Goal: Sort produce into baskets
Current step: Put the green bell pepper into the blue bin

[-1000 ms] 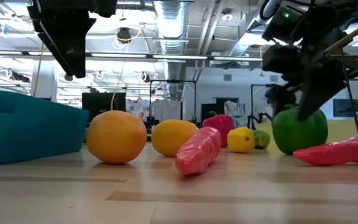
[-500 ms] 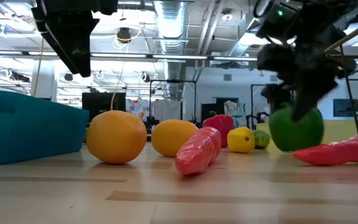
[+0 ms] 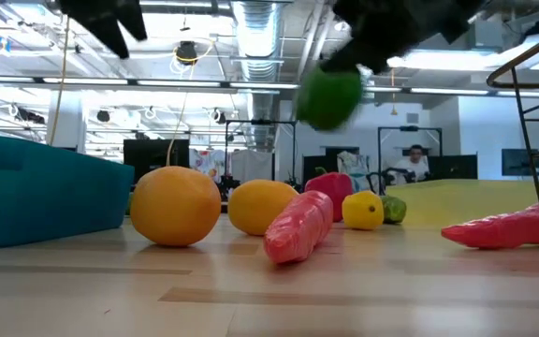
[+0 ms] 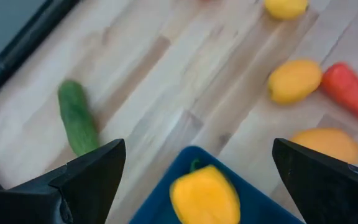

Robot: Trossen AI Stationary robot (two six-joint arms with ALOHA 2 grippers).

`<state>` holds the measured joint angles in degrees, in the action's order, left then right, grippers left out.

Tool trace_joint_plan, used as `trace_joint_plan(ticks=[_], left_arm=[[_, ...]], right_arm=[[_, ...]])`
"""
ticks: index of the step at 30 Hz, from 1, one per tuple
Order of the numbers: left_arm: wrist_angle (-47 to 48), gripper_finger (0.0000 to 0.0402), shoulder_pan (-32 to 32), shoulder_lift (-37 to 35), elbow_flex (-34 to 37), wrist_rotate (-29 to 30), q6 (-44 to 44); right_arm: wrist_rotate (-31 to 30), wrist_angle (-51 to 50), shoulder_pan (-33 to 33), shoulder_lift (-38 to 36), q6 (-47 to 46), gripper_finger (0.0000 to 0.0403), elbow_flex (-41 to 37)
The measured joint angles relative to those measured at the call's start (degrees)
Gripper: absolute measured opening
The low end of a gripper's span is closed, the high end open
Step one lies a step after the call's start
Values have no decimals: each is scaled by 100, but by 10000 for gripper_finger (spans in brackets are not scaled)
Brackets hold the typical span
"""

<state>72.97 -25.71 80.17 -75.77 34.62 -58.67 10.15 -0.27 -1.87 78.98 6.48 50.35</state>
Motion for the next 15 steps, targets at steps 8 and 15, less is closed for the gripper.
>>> trace_joint_plan(ticks=[8,15], left_arm=[[-7,393,61,-658,-2,630,521],[-69,393,409,-933,-2,975,835]], right_arm=[[28,2548,45,974,-306,327,17],[42,3389,174,2147,-801,327,771]])
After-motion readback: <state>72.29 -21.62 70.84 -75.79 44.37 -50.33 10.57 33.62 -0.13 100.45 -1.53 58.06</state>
